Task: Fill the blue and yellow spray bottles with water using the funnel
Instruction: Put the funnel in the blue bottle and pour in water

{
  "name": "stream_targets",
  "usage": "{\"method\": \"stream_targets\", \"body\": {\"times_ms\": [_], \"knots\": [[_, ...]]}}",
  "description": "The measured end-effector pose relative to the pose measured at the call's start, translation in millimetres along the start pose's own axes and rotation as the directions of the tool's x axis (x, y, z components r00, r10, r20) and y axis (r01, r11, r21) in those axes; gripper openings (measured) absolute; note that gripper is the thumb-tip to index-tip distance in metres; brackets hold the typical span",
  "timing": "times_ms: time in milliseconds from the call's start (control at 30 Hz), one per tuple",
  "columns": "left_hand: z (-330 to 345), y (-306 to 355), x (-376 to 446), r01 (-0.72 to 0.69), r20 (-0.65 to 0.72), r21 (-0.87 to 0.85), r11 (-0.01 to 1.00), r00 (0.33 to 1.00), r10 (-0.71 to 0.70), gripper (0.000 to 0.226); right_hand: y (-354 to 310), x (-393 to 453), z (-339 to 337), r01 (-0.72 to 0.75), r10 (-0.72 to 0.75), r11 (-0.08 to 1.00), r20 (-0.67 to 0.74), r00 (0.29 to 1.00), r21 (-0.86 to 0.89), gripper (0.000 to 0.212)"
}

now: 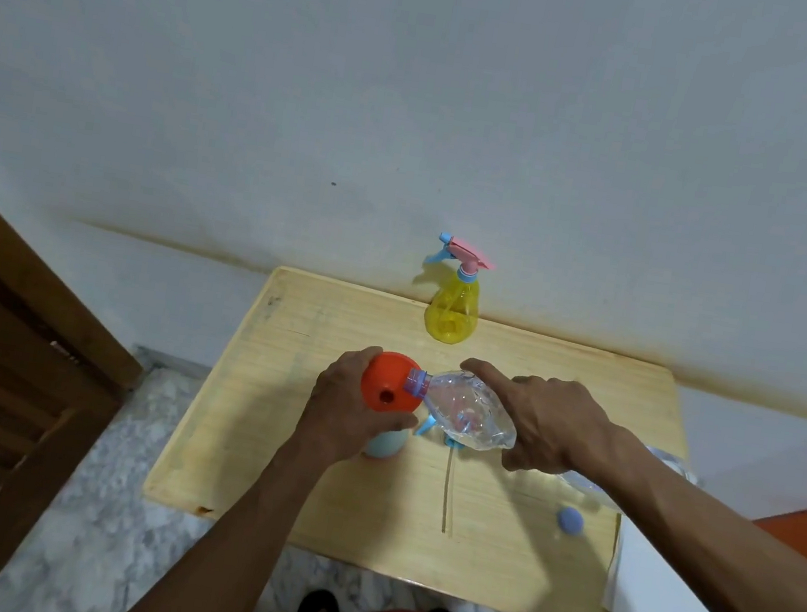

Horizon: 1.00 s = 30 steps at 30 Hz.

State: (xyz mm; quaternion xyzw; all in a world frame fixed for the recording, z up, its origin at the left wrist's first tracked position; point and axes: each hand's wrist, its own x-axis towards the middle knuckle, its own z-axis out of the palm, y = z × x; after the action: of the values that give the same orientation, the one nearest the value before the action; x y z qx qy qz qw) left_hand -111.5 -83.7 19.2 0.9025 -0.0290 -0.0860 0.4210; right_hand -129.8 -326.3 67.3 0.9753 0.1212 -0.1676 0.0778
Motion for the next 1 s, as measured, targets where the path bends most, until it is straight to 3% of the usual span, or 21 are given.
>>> {"method": "stream_targets", "body": {"times_ms": [1000], "knots": [[0,-2,1,-0.017,-0.015,-0.022,1.000,1.000,0.017,0.097,-1,0,-12,0.000,0.000,1.000,0.074,0.997,-0.004,0.113]]}}
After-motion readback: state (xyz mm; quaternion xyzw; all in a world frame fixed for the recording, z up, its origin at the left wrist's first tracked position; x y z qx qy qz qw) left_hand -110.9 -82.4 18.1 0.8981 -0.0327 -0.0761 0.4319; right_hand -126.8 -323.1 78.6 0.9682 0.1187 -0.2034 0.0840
